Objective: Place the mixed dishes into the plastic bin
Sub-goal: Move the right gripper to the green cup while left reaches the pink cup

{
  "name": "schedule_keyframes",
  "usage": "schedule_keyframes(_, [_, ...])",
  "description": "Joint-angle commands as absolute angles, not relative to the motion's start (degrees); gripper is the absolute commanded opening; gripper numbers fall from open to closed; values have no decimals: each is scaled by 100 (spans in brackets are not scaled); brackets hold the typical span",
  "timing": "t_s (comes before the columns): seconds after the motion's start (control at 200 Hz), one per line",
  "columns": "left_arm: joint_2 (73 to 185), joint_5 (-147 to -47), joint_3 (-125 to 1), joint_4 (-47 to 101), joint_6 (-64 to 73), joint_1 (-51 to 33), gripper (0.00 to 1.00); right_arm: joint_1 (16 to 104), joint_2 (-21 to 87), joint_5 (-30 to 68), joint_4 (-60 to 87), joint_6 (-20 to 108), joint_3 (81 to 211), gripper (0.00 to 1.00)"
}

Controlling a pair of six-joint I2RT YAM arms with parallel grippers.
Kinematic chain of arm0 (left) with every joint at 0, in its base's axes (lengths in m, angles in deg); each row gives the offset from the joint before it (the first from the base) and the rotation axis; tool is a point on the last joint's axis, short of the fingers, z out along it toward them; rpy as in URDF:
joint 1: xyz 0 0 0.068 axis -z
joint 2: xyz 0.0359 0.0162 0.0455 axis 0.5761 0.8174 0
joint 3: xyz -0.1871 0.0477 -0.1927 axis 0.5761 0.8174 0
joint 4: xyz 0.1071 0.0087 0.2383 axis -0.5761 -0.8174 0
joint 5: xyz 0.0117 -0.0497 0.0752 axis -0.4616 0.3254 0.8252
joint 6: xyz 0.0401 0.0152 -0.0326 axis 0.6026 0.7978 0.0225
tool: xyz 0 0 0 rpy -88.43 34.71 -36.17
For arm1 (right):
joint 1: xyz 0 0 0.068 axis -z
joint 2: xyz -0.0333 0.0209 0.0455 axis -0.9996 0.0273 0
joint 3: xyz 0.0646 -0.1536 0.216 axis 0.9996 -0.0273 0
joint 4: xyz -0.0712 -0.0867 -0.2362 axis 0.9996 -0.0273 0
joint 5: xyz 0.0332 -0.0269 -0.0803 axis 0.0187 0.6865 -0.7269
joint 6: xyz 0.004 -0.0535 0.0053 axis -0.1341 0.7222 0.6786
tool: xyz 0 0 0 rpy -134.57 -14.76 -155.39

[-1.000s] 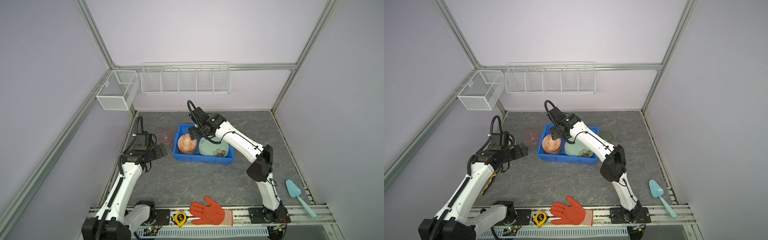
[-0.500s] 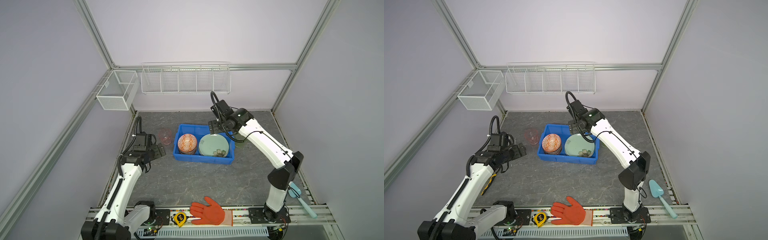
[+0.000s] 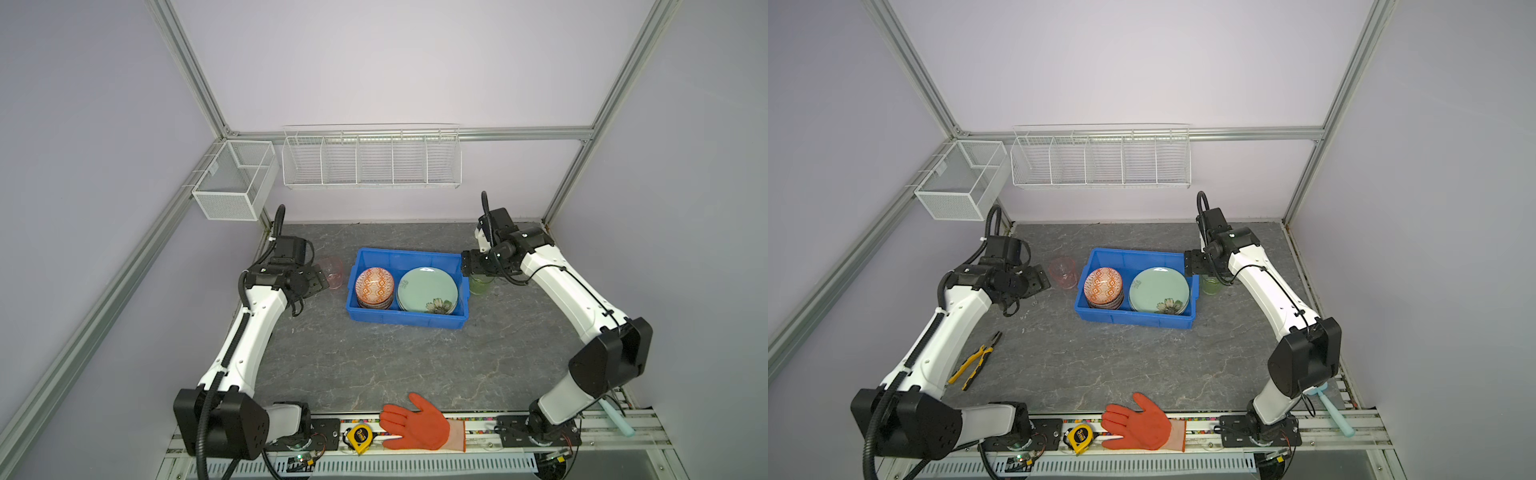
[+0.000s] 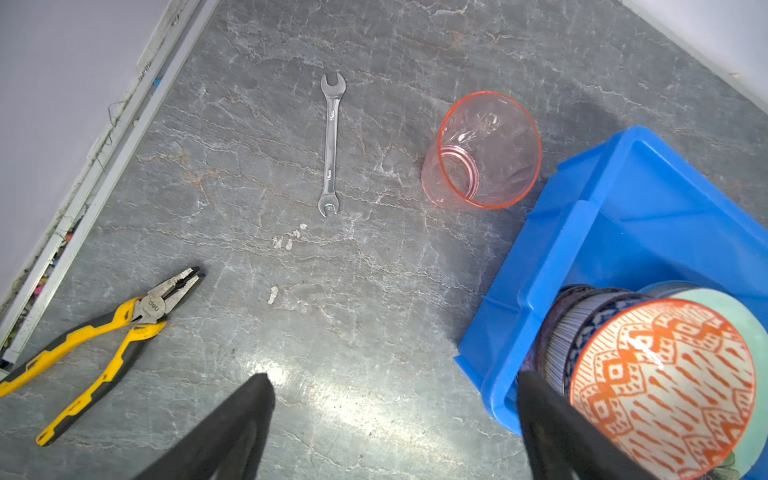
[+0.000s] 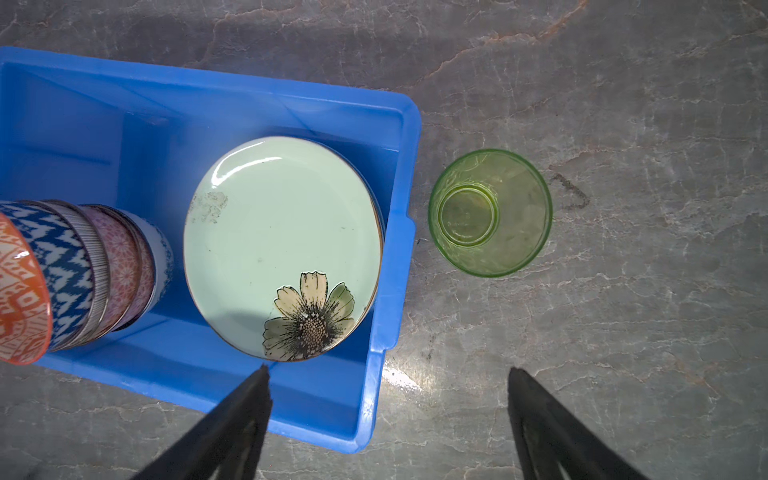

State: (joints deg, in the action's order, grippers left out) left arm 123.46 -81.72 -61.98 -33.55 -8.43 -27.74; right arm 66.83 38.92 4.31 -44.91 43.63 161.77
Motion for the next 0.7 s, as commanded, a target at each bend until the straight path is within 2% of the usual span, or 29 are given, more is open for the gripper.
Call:
schedule_keyframes(0.0, [12782,-8197,-6534,-3463,-1021,-2811,89,6751,3824,821,-4299,4735,16145,91])
schedule_keyframes(0.34, [14882,-8311,-8311,-3819,-827,-2815,82,7027,3363,1024,-4351,5063,15852,91])
schedule_keyframes(0.46, [15492,-8199,-8742,-3797,-775,-2823,75,7089,3090,1028,-4297,5070,15546,91])
schedule_keyframes(0.695, [16061,-8265,-8984,-3634,-809,-2910,67,7186,2650,804,-3962,4898,15003,90])
